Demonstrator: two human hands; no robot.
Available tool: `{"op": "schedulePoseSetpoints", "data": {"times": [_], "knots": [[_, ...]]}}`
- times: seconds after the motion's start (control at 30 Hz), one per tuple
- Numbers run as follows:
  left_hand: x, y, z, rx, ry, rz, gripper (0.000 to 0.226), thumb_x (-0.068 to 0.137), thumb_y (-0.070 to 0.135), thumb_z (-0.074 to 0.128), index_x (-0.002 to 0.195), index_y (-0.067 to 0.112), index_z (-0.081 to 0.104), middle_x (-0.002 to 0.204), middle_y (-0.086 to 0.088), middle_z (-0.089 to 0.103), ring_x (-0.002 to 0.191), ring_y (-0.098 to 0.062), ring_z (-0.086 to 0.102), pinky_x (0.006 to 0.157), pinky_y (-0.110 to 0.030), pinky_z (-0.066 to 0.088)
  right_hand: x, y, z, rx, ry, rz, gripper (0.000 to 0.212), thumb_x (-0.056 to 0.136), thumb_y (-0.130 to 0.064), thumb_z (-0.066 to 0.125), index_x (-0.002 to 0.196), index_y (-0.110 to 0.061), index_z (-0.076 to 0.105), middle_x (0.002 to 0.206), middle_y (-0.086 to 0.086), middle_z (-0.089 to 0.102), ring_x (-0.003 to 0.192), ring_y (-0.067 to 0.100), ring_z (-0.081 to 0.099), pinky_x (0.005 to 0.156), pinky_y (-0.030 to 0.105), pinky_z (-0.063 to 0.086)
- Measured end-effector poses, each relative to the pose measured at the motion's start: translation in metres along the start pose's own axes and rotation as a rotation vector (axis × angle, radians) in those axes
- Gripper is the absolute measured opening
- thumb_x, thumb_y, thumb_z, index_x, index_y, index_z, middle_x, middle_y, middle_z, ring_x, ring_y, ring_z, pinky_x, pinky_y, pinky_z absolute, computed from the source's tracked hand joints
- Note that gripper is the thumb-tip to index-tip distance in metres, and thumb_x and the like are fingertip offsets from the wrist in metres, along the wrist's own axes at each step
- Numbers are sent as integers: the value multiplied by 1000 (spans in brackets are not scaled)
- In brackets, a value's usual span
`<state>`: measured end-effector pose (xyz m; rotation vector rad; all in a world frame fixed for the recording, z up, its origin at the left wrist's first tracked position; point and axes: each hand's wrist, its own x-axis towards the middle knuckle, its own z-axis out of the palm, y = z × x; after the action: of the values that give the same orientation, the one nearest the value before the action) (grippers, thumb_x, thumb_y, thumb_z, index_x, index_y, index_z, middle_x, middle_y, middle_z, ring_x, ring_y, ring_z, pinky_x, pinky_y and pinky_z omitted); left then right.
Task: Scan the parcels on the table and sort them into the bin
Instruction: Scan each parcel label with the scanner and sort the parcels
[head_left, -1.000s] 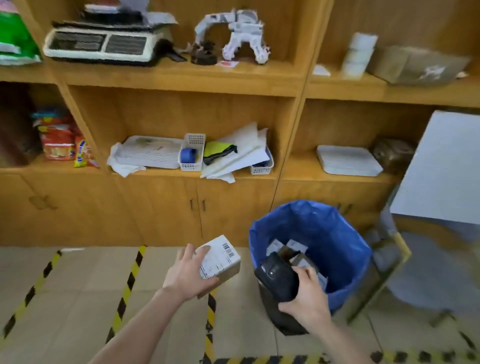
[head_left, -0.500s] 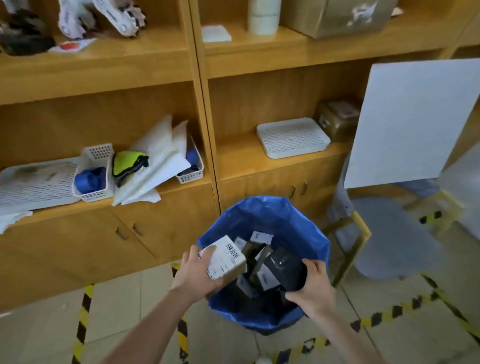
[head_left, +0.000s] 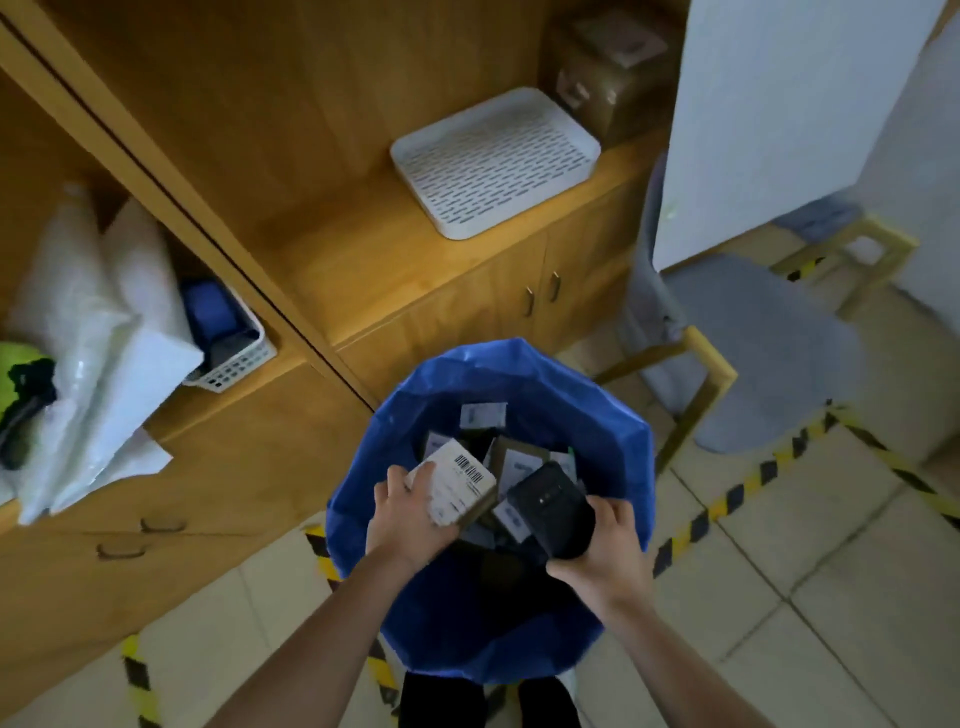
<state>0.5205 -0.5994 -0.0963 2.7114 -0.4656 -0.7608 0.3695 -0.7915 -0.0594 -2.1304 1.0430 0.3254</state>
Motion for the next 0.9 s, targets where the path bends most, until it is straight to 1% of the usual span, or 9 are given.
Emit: {"op": "schedulePoseSetpoints", "data": {"times": [0.27, 0.37, 0.43, 0.5, 0.53, 0.6, 0.7, 0.83, 0.9], "knots": [[101, -26, 66, 15, -73, 0, 92, 73, 57, 71, 145, 32, 20, 132, 0, 20, 119, -23, 27, 82, -38, 48, 69, 6, 88, 146, 48, 178, 78, 58, -33, 82, 127, -23, 48, 119, -9, 35, 104, 18, 53, 92, 53, 48], [122, -39, 86, -52, -142, 48, 100, 72, 50, 76, 150, 30, 17, 143, -4, 12, 130, -28, 22, 98, -42, 44, 83, 8, 112, 155, 60, 218, 74, 57, -33, 83, 123, -25, 48, 116, -10, 36, 102, 17, 54, 91, 52, 49], [128, -48, 91, -28, -241, 94, 107, 72, 46, 80, 152, 33, 10, 154, -7, -5, 142, -34, 4, 111, -47, 32, 85, 8, 121, 152, 61, 249, 77, 57, -34, 83, 125, -25, 47, 119, -8, 37, 105, 18, 54, 92, 52, 48], [126, -57, 88, 18, -320, 102, 107, 74, 44, 79, 152, 36, 6, 156, -6, -17, 145, -35, -8, 115, -50, 25, 78, 5, 124, 149, 54, 280, 80, 58, -34, 83, 129, -24, 47, 123, -6, 37, 109, 20, 53, 93, 51, 47], [124, -59, 83, 29, -345, 104, 104, 76, 44, 77, 152, 36, 6, 157, -6, -17, 145, -35, -6, 115, -49, 25, 71, 2, 123, 149, 59, 291, 82, 59, -34, 84, 131, -22, 47, 125, -5, 37, 111, 21, 53, 93, 51, 47], [119, -59, 68, 63, -379, 130, 96, 81, 43, 74, 152, 34, 10, 157, -7, -9, 144, -35, 7, 112, -46, 32, 58, -5, 116, 146, 70, 313, 85, 60, -35, 84, 134, -21, 46, 129, -5, 36, 112, 22, 53, 94, 50, 46], [113, -51, 39, 148, -389, 216, 84, 85, 41, 69, 150, 31, 18, 152, -7, 14, 135, -30, 27, 102, -44, 43, 35, -18, 98, 153, 108, 338, 85, 60, -35, 85, 134, -23, 45, 131, -5, 36, 114, 23, 52, 93, 48, 46], [101, -27, -1, 179, -368, 324, 75, 89, 41, 64, 150, 26, 23, 144, -5, 33, 130, -26, 38, 98, -40, 45, 1, -35, 71, 176, 205, 347, 84, 57, -34, 85, 131, -23, 46, 129, -6, 37, 113, 21, 52, 88, 44, 48], [92, -14, -19, 147, -365, 359, 70, 90, 38, 64, 148, 25, 27, 142, -3, 39, 127, -24, 44, 97, -39, 46, -18, -39, 60, 206, 247, 341, 87, 54, -33, 84, 131, -21, 47, 127, -5, 38, 113, 21, 51, 90, 44, 49]]}}
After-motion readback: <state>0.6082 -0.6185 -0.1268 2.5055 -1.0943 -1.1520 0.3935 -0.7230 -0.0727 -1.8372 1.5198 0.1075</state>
